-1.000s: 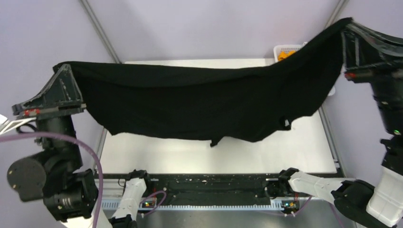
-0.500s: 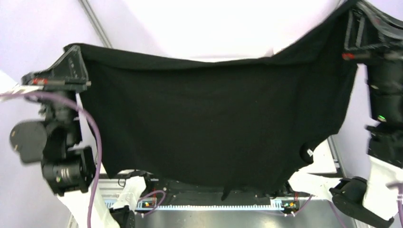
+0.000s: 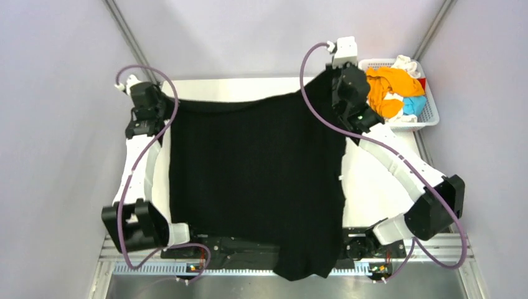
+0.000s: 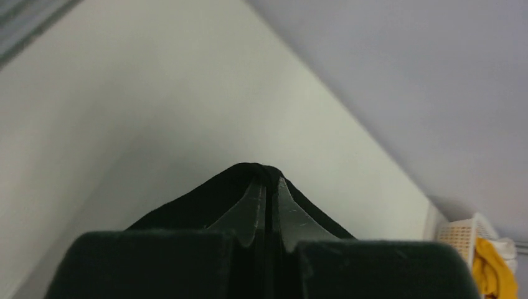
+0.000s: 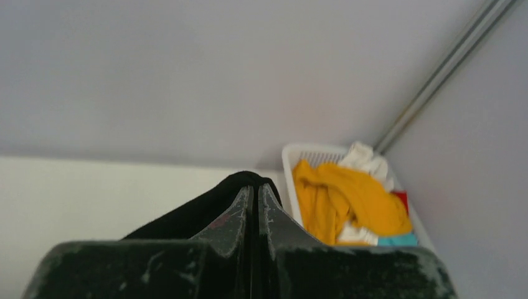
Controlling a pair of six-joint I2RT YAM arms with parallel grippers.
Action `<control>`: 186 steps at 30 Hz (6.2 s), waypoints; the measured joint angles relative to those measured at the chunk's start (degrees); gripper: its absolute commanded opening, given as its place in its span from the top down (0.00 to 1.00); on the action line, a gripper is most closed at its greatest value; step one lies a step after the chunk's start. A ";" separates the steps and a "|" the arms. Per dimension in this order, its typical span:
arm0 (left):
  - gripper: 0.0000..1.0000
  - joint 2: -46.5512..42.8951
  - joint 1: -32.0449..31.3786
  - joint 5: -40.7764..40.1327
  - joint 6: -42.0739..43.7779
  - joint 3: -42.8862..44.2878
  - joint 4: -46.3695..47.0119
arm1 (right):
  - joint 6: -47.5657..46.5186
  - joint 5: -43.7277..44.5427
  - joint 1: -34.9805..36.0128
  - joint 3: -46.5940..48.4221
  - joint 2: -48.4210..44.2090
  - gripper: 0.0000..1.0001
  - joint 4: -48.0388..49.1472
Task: Fold and stack the t-shirts
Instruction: Flatten out the tshirt, then grab the side of the flattened tshirt closest away from the robot with both arms
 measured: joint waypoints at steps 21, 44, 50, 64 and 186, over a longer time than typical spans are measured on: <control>1.00 35.54 -0.07 4.85 -0.42 9.44 2.69 | 24.94 -5.25 -9.07 -9.38 20.55 1.00 3.04; 0.01 63.36 -0.24 6.88 -6.93 44.78 1.27 | 26.58 -14.73 -14.80 35.28 57.00 0.01 -5.27; 0.01 57.42 -1.14 7.80 -4.94 39.06 1.79 | 29.24 -22.27 -15.21 28.57 51.36 0.01 -12.17; 0.01 40.76 -10.19 9.05 4.61 18.97 -5.84 | 43.60 -45.42 -15.10 18.05 48.13 0.01 -15.23; 0.35 5.79 8.07 -7.58 -10.43 -33.18 -12.61 | 40.87 -25.81 -15.47 -20.28 11.50 0.01 -17.49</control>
